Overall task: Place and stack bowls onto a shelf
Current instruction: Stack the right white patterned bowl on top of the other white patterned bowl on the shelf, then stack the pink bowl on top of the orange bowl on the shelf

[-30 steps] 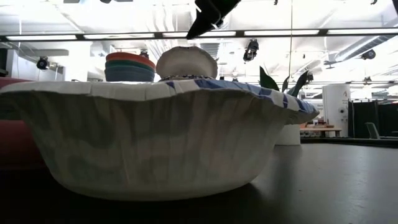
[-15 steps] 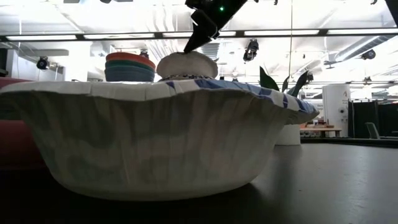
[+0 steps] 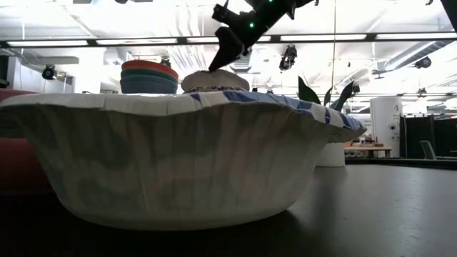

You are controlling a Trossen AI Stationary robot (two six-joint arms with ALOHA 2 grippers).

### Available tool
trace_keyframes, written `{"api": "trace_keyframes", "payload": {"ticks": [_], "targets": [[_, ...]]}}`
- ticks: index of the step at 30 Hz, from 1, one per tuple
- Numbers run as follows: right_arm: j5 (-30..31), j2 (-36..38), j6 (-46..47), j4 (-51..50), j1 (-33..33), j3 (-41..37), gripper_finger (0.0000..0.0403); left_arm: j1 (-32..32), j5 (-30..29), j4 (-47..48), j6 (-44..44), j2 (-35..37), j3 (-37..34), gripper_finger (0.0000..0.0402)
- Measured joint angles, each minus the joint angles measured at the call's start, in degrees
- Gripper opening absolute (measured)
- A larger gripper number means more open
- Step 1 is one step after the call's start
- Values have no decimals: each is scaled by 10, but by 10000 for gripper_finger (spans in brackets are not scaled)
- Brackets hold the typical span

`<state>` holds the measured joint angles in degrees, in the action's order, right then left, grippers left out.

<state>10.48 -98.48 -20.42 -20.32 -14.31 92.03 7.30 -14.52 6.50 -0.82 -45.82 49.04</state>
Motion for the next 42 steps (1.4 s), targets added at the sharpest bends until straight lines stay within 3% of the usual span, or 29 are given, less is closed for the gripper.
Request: {"api": "trace_keyframes", "payload": {"ticks": [9, 22, 29, 37, 42], "targets": [[-1, 0, 28, 1, -1, -14, 41, 0, 0, 0, -2, 0, 0, 39], [0, 21, 68, -6, 2, -14, 151, 0, 0, 0, 6, 0, 0, 39], [-6, 86, 56, -12, 56, -50, 143, 0, 1, 27, 60, 0, -7, 39], [-3, 160, 108, 5, 138, -167, 120, 2, 20, 62, 163, -13, -23, 39], [0, 199, 140, 72, 176, -250, 116, 16, 55, 71, 234, -57, -30, 39]]}}
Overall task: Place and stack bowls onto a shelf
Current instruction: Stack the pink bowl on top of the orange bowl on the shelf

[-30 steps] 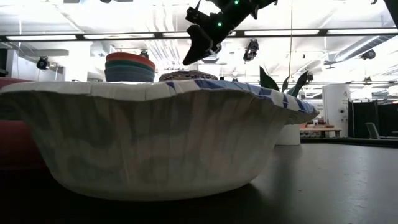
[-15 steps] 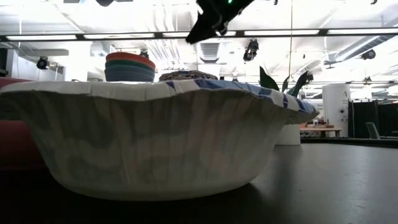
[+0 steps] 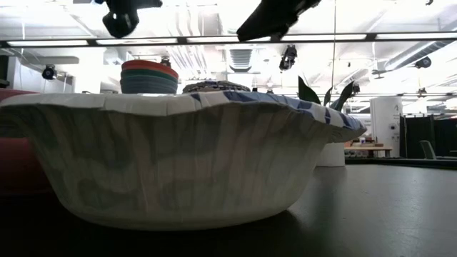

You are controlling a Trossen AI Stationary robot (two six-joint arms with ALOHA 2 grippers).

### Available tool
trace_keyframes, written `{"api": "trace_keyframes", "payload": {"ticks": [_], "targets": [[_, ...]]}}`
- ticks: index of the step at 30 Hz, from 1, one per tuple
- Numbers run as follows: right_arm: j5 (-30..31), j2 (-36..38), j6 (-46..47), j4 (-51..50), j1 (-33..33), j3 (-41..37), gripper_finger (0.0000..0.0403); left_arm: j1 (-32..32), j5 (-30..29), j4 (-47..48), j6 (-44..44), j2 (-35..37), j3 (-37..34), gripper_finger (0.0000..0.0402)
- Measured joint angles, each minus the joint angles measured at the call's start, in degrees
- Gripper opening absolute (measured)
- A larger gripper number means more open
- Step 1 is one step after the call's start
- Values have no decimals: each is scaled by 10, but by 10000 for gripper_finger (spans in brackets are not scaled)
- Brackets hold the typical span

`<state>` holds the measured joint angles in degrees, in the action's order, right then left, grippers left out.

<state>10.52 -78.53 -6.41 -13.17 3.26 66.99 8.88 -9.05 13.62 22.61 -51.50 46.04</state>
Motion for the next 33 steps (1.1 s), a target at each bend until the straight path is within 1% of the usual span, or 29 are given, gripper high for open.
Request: {"api": "trace_keyframes", "payload": {"ticks": [4, 7, 10, 12, 15, 19, 23, 29, 33], "targets": [[0, 29, 5, 66, 19, -65, 118, 15, 59, 49, 62, -45, 13, 39], [17, 51, 16, 103, 22, -105, 115, 37, 99, 148, 118, -76, 40, 39], [28, 70, 27, 129, 21, -138, 114, 66, 116, 261, 165, -109, 75, 39], [30, 81, 27, 146, 21, -155, 114, 88, 117, 325, 172, -130, 100, 39], [29, 90, 26, 174, 21, -177, 116, 117, 117, 390, 174, -157, 123, 40], [29, 95, 28, 186, 21, -193, 114, 134, 117, 410, 169, -178, 134, 53], [29, 93, 39, 185, 22, -198, 111, 134, 114, 423, 170, -187, 133, 82], [28, 92, 50, 182, 25, -203, 113, 134, 60, 429, 171, -199, 110, 130], [30, 91, 51, 182, 28, -204, 109, 134, 50, 418, 171, -220, 96, 141]]}}
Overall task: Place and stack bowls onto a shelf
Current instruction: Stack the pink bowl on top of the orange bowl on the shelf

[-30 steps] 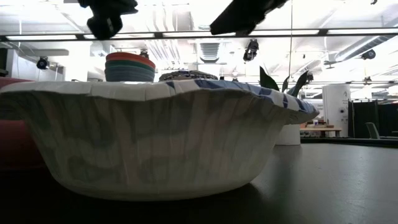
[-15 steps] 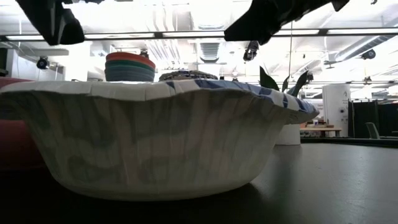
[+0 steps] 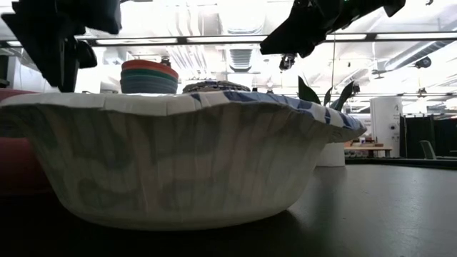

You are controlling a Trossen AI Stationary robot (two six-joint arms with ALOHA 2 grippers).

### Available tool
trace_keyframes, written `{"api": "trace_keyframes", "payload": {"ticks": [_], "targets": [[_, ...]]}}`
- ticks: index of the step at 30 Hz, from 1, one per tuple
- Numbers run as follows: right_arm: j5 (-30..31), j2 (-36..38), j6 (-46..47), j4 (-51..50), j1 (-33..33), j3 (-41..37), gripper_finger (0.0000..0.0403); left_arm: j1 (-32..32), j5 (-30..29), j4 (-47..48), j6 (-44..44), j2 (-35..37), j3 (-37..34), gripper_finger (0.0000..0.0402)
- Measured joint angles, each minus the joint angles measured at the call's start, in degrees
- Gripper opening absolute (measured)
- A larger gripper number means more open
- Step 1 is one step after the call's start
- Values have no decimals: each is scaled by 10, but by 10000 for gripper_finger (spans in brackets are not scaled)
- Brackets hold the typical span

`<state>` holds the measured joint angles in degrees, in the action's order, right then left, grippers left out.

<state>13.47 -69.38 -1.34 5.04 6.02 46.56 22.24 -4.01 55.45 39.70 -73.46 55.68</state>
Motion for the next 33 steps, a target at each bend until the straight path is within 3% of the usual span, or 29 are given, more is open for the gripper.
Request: {"api": "trace_keyframes", "payload": {"ticks": [13, 18, 22, 33], "targets": [[0, 0, 5, 0, 0, -2, 107, 0, 0, -68, -2, -80, -36, 112], [0, 0, 8, 0, 0, -2, 107, 0, 2, -68, -3, -93, -36, 68], [0, 0, 15, -1, 0, -2, 107, 0, 5, -68, -2, -93, -36, 10], [0, 0, 21, -5, 3, -3, 107, 0, 43, -64, -40, -40, -19, 1]]}}
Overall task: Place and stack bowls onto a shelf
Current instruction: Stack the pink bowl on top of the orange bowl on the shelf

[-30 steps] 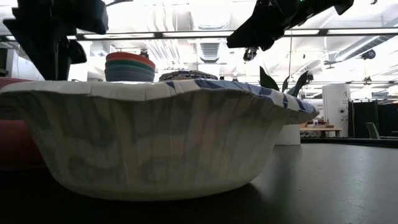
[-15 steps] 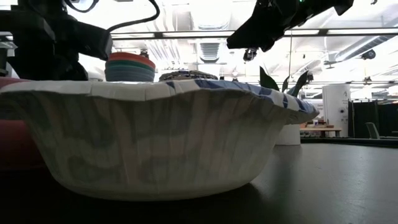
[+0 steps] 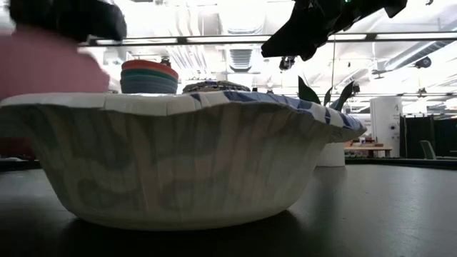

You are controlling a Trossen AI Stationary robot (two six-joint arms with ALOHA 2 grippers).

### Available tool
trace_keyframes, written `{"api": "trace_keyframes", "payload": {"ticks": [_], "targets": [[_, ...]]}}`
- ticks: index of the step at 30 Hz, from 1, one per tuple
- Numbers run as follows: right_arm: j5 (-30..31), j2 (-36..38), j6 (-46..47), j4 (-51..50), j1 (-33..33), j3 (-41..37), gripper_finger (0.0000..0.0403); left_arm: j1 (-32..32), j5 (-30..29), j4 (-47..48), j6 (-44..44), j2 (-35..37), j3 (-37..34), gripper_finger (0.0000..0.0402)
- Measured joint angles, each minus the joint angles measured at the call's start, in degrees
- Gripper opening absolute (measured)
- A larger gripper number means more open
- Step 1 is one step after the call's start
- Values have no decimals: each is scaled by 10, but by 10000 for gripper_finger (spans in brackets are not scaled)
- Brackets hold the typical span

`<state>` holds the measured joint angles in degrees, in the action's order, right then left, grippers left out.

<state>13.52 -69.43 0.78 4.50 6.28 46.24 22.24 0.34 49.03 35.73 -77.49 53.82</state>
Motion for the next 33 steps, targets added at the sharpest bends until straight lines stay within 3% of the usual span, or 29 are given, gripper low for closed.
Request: {"api": "trace_keyframes", "payload": {"ticks": [7, 15, 19, 25, 33], "targets": [[0, 0, 12, -1, 2, -2, 107, -29, -6, 42, -32, 81, 98, 1], [-1, 0, 24, -2, 7, -2, 107, -132, -132, 273, -29, 68, 330, 0], [-2, 0, 33, -2, 10, -2, 107, -199, -166, 338, -64, 41, 436, 0], [0, 0, 53, -12, 11, -2, 107, -325, -170, 411, -138, -6, 576, 0], [0, 0, 66, -12, 14, -2, 107, -512, -134, 411, -244, -47, 669, 0]]}}
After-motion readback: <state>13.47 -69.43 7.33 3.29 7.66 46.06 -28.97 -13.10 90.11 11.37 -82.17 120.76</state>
